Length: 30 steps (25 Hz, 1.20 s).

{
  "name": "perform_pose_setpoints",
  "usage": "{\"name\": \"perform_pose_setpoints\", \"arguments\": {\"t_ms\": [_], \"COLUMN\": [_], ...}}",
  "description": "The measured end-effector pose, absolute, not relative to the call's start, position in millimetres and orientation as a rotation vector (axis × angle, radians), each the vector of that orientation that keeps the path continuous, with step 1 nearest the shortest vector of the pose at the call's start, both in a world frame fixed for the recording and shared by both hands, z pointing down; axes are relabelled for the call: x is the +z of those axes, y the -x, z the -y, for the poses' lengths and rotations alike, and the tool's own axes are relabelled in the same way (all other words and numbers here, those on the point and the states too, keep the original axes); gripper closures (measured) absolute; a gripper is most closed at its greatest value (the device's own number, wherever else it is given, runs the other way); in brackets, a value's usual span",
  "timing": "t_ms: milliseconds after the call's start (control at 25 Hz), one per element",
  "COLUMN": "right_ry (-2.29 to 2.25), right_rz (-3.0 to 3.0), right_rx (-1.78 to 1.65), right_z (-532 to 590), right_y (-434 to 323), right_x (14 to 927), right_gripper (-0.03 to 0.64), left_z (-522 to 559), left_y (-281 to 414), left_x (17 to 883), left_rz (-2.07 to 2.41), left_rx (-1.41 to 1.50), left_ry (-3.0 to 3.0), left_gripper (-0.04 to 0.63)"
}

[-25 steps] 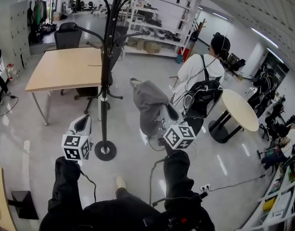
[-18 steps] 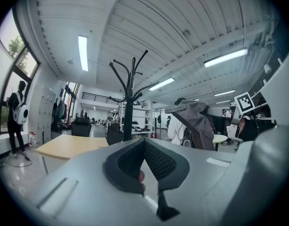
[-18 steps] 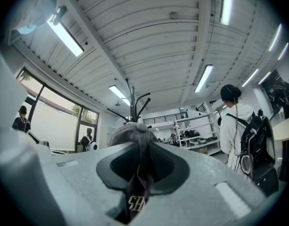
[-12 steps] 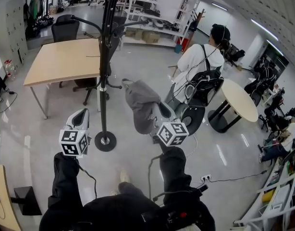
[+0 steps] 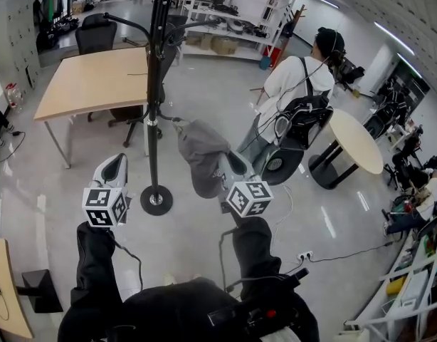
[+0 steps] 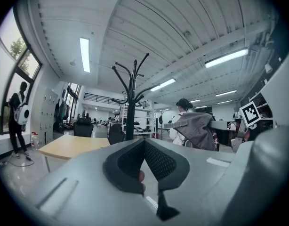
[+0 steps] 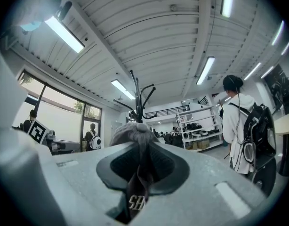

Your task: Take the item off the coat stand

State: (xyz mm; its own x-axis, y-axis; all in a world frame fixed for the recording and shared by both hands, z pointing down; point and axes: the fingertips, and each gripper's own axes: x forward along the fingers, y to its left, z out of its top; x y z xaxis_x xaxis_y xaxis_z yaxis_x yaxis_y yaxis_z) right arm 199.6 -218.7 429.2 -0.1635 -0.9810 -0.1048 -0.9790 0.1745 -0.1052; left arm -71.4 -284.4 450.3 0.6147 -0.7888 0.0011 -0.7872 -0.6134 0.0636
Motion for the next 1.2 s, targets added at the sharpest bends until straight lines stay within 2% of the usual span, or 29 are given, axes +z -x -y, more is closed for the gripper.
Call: {"name": "perform_pose_setpoints", "arguments": {"t_ms": [1200], "right_ry": [1.795], "right_rz": [-2.379], "right_rx": [-0.118], "right_z": [167], "right_y": [-212], "right_x": [463], "right_gripper": [0.569], "left_z": [219], "left_y": [37], "left_x": [454], "left_rz": [1.459], "left_rx": [-0.014], "left_ry": [-2.767], "left_gripper": [0.594]}}
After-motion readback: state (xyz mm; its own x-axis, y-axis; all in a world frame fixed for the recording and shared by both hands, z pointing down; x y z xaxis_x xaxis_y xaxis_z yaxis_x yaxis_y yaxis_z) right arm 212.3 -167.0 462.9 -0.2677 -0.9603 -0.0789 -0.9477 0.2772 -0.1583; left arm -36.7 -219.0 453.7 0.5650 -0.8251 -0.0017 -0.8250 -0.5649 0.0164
